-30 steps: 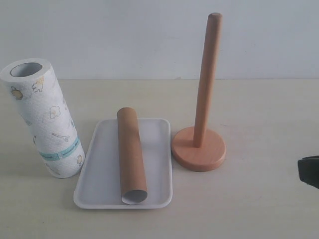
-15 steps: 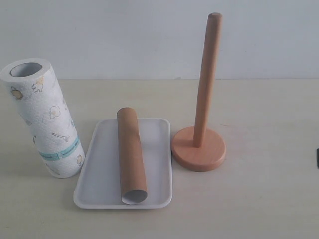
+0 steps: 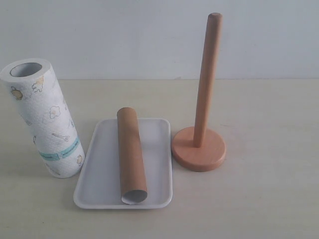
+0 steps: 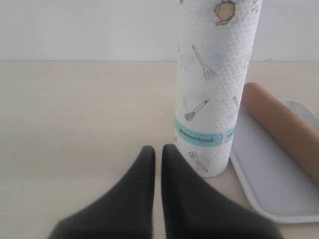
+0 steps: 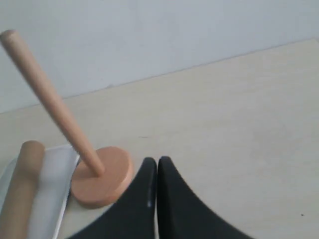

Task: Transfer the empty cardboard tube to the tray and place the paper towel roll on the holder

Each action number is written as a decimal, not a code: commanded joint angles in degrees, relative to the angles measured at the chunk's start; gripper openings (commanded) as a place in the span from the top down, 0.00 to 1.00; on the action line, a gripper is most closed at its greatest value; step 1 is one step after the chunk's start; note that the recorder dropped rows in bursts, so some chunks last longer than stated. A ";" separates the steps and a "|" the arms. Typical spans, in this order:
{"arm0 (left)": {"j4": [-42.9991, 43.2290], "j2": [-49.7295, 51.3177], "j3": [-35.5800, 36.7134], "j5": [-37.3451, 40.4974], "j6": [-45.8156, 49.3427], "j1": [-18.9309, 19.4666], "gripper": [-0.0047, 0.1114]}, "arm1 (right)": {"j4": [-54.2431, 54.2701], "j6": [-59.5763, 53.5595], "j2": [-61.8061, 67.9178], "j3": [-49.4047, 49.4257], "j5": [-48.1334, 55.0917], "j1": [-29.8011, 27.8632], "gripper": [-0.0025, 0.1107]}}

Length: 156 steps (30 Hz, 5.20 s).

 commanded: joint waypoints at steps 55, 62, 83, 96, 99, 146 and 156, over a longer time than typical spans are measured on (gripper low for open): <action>-0.48 -0.15 0.21 0.03 0.35 0.09 0.92 | 14.42 -29.48 -16.53 32.00 -19.89 -7.80 0.98; -0.48 -0.15 0.21 0.03 0.35 0.09 0.92 | 14.57 -29.48 -16.53 32.00 -19.54 -7.80 0.98; -0.48 -0.15 0.21 0.03 0.35 0.09 0.92 | 13.36 -29.48 -16.53 32.00 -19.91 -7.80 0.98; -0.48 -0.15 0.21 0.03 0.35 0.09 0.92 | 13.36 -29.48 -16.53 32.00 -19.91 -7.80 0.98; -0.48 -0.15 0.21 0.03 0.35 0.09 0.92 | 13.36 -29.48 -16.53 32.00 -19.91 -7.80 0.98; -0.78 7.81 -24.44 -31.74 -3.14 0.09 0.92 | 13.36 -29.48 -16.53 32.00 -19.91 -7.80 0.98; 1.90 27.14 -13.83 -47.02 -15.47 0.09 0.92 | 13.35 -29.48 -16.53 32.00 -20.75 -7.80 0.98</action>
